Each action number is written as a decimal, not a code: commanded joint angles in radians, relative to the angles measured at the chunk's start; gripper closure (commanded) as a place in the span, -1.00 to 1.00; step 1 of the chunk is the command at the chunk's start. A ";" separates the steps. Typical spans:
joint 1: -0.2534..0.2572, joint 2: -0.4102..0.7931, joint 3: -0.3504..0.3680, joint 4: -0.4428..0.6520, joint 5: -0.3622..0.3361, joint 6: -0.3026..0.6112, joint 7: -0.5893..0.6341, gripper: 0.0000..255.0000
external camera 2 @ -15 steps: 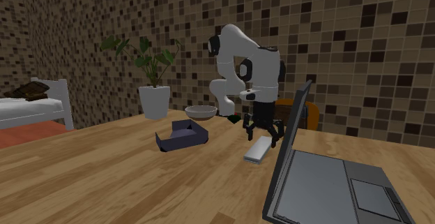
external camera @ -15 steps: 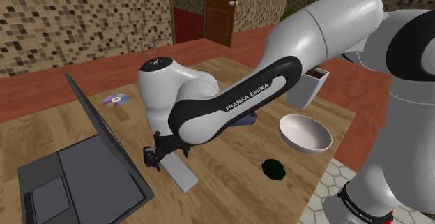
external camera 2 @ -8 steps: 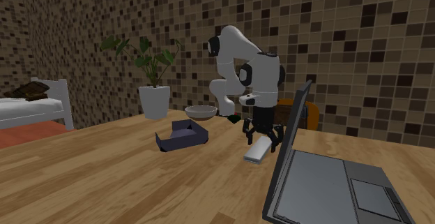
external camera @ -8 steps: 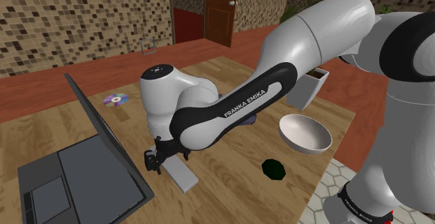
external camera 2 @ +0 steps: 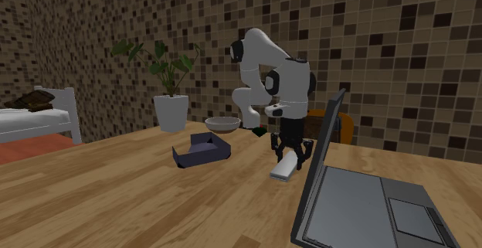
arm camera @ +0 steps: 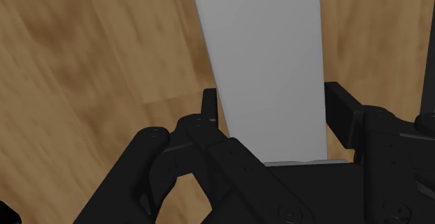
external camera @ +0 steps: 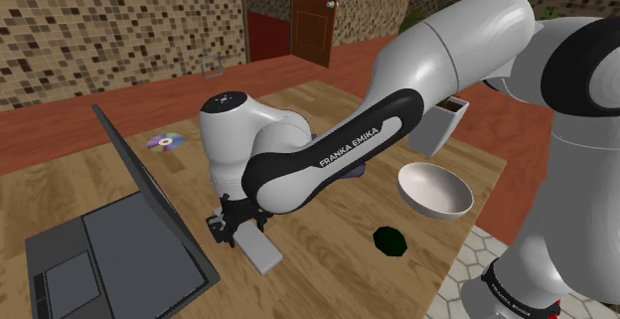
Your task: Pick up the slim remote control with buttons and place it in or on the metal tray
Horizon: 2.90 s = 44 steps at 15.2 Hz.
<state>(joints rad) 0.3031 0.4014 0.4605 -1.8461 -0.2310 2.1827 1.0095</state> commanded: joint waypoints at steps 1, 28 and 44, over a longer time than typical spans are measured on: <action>0.000 0.001 0.000 0.000 0.000 0.000 0.000 1.00; -0.018 -0.118 0.031 0.146 0.075 -0.250 -0.050 1.00; -0.242 -0.339 -0.083 -0.102 0.187 -0.187 -0.411 1.00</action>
<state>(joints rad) 0.0766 0.0648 0.3900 -1.9420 -0.0458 1.9903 0.6282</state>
